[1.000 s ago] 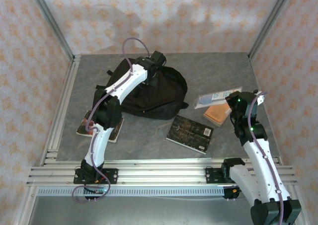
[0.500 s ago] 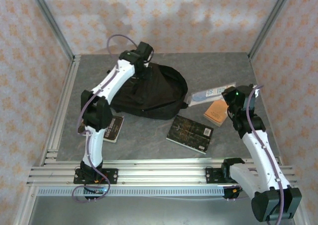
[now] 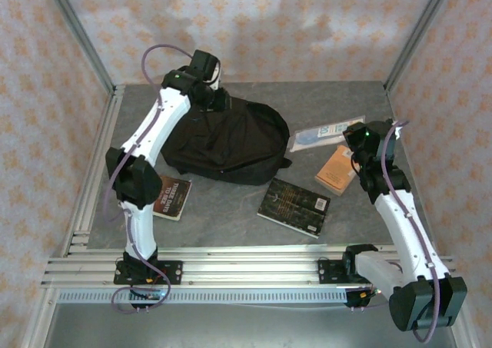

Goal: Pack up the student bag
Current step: Open the student bag at the center of the table.

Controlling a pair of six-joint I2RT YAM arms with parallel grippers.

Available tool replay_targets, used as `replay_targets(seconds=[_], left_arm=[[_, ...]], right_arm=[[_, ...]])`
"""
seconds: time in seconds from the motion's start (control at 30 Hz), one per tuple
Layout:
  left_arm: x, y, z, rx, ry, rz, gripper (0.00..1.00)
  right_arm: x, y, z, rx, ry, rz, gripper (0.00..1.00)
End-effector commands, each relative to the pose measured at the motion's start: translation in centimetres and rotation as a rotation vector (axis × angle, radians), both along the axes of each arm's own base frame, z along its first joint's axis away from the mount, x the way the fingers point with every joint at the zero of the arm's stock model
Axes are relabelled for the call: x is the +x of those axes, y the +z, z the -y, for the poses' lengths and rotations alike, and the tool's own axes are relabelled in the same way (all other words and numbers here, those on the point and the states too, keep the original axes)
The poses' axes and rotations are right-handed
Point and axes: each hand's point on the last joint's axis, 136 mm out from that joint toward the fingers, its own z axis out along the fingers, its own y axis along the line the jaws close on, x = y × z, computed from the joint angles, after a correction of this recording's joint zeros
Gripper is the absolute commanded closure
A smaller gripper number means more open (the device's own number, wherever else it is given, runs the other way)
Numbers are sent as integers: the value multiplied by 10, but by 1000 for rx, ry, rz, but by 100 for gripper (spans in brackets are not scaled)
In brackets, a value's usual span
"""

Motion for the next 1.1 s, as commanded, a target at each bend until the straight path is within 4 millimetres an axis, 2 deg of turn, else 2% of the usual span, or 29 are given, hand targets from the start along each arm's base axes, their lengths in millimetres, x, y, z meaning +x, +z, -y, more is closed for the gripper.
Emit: replay_targets(seconds=[0.0,0.03,0.1,0.23,0.3,0.37,0.47,0.5,0.7,0.93,1.07], left_arm=[[-8,-40,-9,265,-33,-67,41],[-7,-47,-11,329,-35,-66,34],[-5,-61,-9,387,-46,-81,30],[0,-89,-4,464,-65,-116,30],[2,-102,-5,502,-69,-131,34],[4,-112,-6,537,-76,-143,48],[4,-114,-9,579,-73,-134,90],[5,-111,-9,572,-70,-123,100],[3,-62,2,422,-59,-23,100],[-1,0,5,176,-39,45,100],[-5,28,8,17,-47,62,100]], right_arm=[[2,13,-4,24,12,55,100],[2,12,-4,22,12,51,100],[2,9,-4,18,11,45,100],[2,4,-4,11,11,34,100],[2,2,-3,6,11,27,100],[1,-2,-3,0,11,16,100],[1,-5,-3,-6,11,8,100],[0,-5,-3,-8,14,7,100],[3,-3,-5,-14,30,9,100],[7,18,-8,-18,47,48,100],[8,23,-5,-39,35,52,100]])
